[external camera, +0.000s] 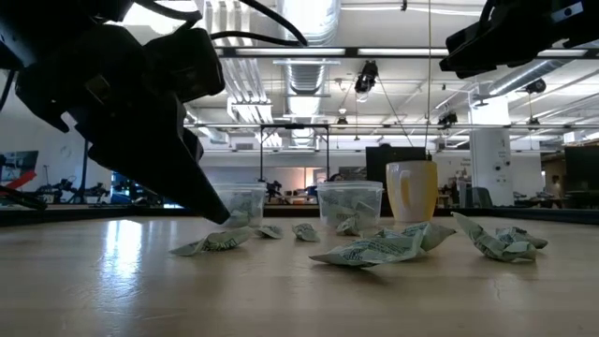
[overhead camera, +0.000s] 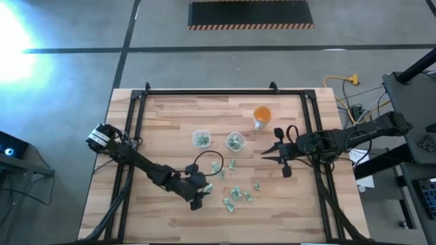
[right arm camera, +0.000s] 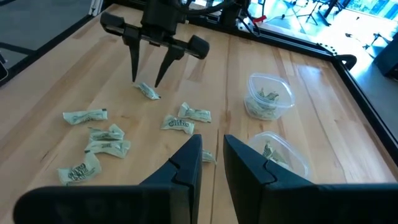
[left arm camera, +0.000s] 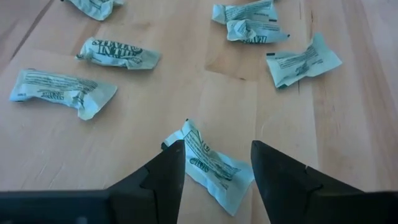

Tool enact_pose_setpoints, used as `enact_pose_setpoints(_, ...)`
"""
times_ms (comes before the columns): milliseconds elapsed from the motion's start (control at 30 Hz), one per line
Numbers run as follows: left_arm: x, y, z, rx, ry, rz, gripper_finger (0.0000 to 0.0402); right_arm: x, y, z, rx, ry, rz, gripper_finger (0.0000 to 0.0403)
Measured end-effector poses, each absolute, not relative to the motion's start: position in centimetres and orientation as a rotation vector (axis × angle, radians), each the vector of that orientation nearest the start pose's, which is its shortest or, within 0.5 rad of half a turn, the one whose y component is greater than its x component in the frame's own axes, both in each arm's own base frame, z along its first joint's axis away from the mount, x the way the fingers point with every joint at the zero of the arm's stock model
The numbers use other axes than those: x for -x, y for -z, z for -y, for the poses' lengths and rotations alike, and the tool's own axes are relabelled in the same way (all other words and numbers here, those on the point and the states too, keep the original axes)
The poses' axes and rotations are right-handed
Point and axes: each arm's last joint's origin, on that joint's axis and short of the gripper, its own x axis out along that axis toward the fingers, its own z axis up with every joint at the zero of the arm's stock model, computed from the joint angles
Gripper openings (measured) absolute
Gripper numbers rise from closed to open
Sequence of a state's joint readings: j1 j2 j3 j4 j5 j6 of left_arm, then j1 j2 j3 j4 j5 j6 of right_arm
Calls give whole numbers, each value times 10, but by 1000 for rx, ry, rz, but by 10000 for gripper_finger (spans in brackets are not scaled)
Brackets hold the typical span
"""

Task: Pick and place items into bin
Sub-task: Put the white stevia packet into the left transparent bin

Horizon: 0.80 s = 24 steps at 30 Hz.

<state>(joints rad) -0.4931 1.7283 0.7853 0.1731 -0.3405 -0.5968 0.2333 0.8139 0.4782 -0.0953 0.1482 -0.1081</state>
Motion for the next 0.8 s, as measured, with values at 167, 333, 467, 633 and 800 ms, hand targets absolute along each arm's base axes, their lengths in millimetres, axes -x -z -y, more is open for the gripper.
enact_pose_setpoints(167, -288, -135, 144, 259, -69, -714, 166, -173, -231, -37, 189, -107, -421, 57)
enact_pose_setpoints(333, -289, -130, 144, 248, -78, -728, 166, -173, -231, -37, 188, -107, -421, 57)
enact_pose_setpoints(467, -290, -124, 145, 239, -85, -740, 166, -173, -231, -37, 187, -106, -422, 57)
enact_pose_setpoints(633, -290, -121, 145, 235, -88, -748, 166, -173, -231, -37, 188, -107, -423, 57)
enact_pose_setpoints(800, -290, -121, 144, 234, -88, -749, 162, -173, -231, -37, 189, -107, -423, 57)
